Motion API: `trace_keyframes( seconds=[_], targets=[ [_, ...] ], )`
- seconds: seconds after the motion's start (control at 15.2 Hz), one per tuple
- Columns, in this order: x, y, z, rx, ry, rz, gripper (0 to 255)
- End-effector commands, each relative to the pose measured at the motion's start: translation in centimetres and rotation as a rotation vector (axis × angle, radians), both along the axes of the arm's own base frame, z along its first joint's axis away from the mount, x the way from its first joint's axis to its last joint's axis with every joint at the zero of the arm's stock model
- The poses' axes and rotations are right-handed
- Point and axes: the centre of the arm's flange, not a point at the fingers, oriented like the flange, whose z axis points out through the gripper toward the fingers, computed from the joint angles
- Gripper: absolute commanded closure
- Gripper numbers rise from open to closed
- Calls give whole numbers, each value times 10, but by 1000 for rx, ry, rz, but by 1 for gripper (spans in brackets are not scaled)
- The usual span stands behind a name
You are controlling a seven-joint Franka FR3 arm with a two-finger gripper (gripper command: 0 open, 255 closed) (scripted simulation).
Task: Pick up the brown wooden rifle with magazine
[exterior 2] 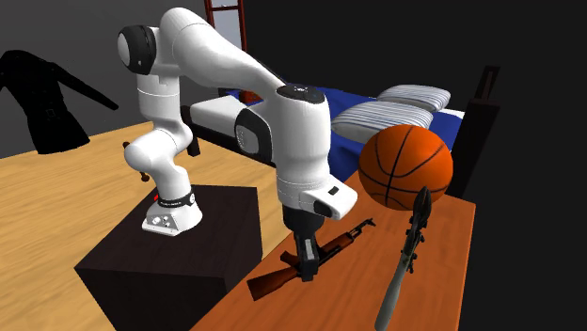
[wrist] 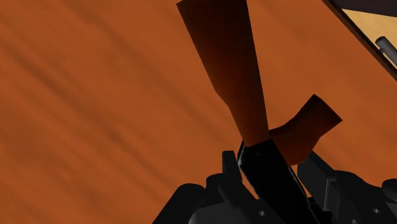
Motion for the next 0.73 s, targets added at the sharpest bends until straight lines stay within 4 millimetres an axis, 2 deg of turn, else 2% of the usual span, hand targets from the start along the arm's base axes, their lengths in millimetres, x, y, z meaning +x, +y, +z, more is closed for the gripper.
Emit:
trace_keyframes(
  seconds=[0.0, 0.53, 0.66],
  targets=[
    [0, 1, 11, 0, 0, 0, 255],
    [0, 1, 53, 0, 0, 0, 255],
    [0, 1, 54, 0, 0, 0, 255]
  ],
)
